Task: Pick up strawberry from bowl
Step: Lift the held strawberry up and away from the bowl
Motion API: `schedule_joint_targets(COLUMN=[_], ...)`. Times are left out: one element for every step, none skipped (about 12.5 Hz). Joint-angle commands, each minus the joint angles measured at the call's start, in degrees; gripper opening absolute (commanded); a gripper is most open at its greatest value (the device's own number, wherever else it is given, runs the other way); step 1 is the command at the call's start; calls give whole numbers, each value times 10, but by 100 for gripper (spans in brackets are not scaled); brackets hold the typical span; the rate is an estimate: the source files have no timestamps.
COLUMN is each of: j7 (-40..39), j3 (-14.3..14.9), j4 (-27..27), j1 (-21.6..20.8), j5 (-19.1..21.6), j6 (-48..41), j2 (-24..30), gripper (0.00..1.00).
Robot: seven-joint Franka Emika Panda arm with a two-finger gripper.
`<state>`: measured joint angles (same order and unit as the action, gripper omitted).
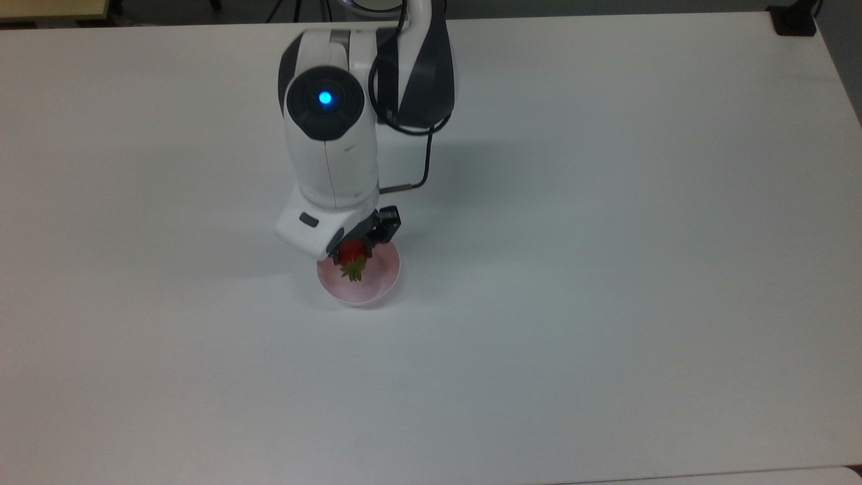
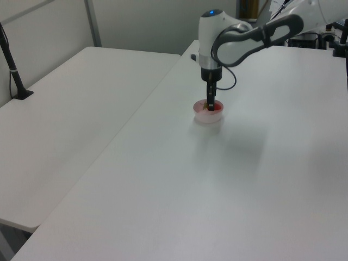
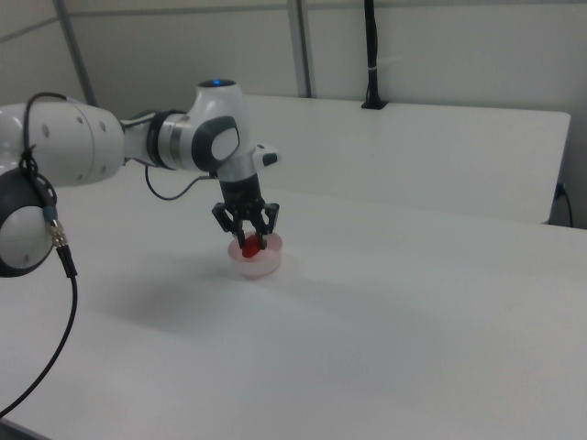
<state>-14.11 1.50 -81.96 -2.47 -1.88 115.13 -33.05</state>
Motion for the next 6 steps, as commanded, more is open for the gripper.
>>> schedule_joint_targets(j7=[8,6,3,-9,-29,-56], j3=[11,11,10,11,11,11], j4=[-14,-14,-14,-14,-14,-16], j1=[0,21,39,63,79,94], j5=[9,8,2,0,0,0], j6=[-61,-71,-71,-70,-69,-66], j2=[64,71,70,70,70,67], gripper=[24,25,25,25,25,25])
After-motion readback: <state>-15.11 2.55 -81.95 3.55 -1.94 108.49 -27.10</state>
